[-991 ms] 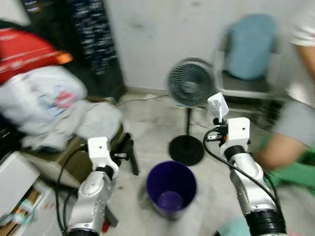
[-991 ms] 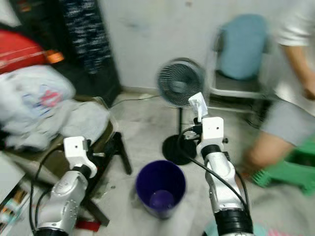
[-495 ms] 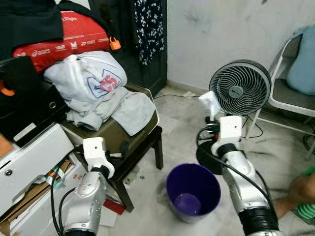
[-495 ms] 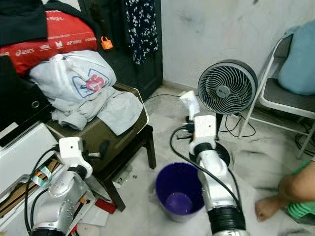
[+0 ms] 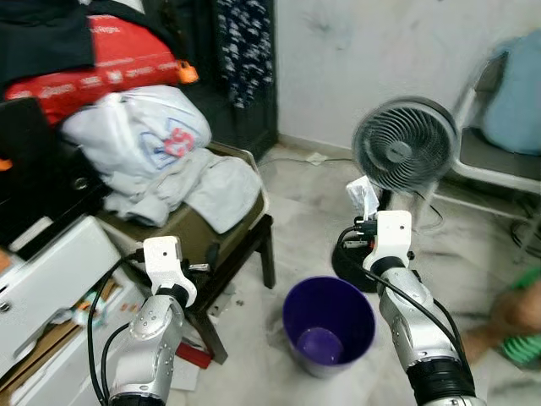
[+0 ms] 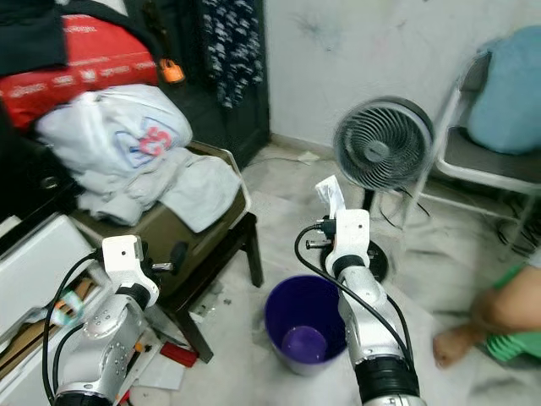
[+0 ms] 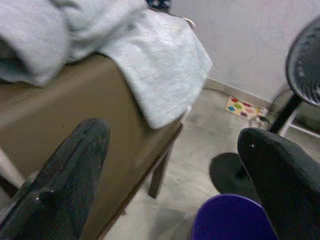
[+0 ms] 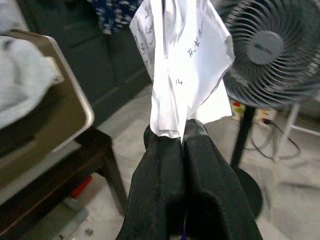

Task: Clean up the room

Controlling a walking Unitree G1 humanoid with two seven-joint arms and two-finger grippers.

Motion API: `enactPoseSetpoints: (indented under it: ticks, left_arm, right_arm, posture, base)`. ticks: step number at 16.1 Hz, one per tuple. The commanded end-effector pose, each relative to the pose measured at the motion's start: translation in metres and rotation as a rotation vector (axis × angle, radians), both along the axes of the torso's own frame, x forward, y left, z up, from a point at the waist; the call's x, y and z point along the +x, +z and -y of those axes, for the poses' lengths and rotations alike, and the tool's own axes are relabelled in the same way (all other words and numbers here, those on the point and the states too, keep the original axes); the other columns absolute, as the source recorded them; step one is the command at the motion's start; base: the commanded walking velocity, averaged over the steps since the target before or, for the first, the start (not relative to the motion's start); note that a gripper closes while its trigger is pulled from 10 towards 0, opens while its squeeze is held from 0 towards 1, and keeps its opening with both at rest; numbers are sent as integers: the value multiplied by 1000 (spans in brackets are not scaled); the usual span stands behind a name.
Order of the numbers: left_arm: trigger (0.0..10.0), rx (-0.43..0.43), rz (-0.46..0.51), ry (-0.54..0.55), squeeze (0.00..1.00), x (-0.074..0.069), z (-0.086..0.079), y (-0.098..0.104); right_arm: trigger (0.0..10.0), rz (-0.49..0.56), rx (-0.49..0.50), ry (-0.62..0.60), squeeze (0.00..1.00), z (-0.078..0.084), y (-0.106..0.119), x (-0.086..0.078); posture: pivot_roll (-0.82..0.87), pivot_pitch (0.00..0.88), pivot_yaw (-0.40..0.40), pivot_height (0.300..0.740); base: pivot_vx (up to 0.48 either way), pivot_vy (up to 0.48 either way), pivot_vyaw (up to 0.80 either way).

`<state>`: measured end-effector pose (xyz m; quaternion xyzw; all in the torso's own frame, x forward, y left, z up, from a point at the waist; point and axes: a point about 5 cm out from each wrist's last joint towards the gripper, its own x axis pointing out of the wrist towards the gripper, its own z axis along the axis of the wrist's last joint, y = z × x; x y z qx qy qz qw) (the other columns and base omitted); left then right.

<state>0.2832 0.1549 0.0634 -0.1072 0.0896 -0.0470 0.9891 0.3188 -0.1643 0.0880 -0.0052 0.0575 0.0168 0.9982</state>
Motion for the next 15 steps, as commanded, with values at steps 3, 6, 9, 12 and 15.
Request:
enactPoseSetpoints:
  ticks: [3, 6, 9, 12, 15]
  left_arm:
    - [10000, 12, 7, -1, 0, 1, -3, 2]
    - [10000, 6, 16, -3, 0, 1, -3, 4]
    - [10000, 5, 16, -4, 0, 0, -3, 4]
    - [10000, 6, 14, -12, 0, 0, -3, 4]
    - [10000, 6, 13, -13, 0, 0, -3, 4]
  right_arm:
    - [10000, 9, 39, -12, 0, 1, 3, 1]
    - [10000, 12, 48, 4, 0, -4, 3, 2]
    - [10000, 11, 51, 3, 0, -4, 3, 1]
    - [10000, 12, 50, -2, 0, -3, 2, 0]
    - [10000, 13, 48, -5, 0, -3, 2, 0]
  posture:
    - [-114, 0, 68, 740]
    - [-112, 0, 68, 740]
    - [-106, 0, 69, 740]
    - [-108, 0, 72, 740]
    - [-111, 0, 73, 740]
  base:
    - [0, 0, -267]
    - [164, 0, 0]
    - [275, 0, 0]
    - [298, 0, 0]
    - [298, 0, 0]
